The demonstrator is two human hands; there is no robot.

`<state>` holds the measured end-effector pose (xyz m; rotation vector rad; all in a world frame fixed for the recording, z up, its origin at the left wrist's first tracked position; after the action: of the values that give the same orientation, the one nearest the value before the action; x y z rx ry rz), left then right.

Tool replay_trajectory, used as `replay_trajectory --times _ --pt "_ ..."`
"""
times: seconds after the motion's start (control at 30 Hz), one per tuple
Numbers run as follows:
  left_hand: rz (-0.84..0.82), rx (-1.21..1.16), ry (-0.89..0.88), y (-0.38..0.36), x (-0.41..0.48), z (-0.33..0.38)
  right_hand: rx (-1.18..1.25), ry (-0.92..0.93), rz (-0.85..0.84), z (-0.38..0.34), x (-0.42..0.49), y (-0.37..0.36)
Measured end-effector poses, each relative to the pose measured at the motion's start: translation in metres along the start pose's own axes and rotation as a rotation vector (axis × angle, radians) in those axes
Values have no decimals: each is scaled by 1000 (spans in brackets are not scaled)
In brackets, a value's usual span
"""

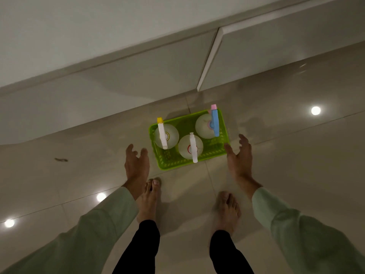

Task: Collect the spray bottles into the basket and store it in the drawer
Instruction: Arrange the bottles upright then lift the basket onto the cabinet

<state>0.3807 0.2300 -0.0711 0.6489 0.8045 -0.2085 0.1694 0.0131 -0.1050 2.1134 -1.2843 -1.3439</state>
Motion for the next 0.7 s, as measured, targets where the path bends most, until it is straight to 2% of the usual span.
replay_trajectory --times 0.13,0.27,0.43,0.7 --pt "-122 8 30 -22 20 -18 34 -32 -174 9 32 -16" --pt "-187 82 -26 -43 35 -28 35 67 -254 9 50 -30" --pt "-132 268 -231 -55 39 -32 -122 214 -161 8 55 -38" --pt "-120 291 -338 -40 11 -12 -153 287 -108 -9 33 -6"
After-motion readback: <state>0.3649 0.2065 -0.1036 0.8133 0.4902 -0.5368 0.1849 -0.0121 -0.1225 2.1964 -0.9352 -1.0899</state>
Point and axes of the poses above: each hand's wrist, its own x-axis towards the middle knuckle, its own y-axis out of the back of the hand, z = x × y, the point moved 3 cm from there along x, towards the middle knuckle, and after that the axes turned 8 degrees about -x, right-handed, at the moved point
